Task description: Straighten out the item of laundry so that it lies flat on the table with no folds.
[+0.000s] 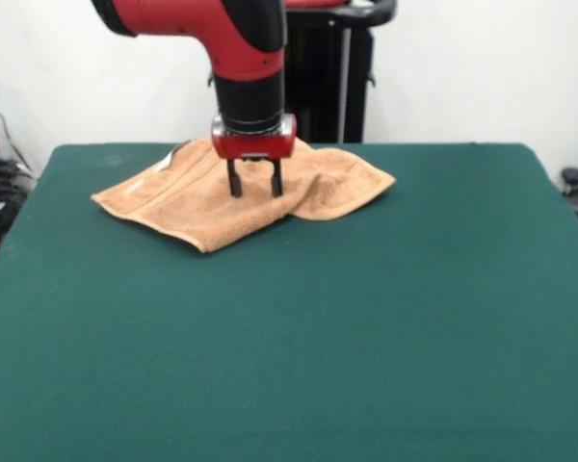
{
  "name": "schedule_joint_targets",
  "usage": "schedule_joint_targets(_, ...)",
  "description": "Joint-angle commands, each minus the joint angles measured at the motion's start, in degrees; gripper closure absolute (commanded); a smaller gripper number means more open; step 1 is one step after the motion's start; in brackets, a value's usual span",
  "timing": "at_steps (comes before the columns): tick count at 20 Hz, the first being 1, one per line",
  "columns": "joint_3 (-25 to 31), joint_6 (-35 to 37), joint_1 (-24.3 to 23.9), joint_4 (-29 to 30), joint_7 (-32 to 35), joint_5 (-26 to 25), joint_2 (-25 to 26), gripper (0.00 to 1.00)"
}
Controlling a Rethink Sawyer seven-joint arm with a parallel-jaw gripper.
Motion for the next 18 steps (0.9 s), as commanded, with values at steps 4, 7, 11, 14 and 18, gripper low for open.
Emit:
schedule_joint_targets(4, 1.6, 2.5, 1.7, 3.3, 5.7, 0.5, -1.9, 0.00)
schedule_joint_targets(7, 2.3, 4.1, 1.2, 4.4, 5.3, 1.2, -3.9, 0.00)
schedule_joint_targets(11, 2.6, 5.8, 1.1, 4.2, 4.8, 1.8, -5.2, 0.00)
schedule_joint_targets(14, 2.6, 7.7, 0.8, 3.2, 3.7, 1.8, -6.3, 0.00)
schedule_joint_targets(18, 3.4, 11.1, 0.4, 2.8, 2.8, 2.8, -8.7, 0.00)
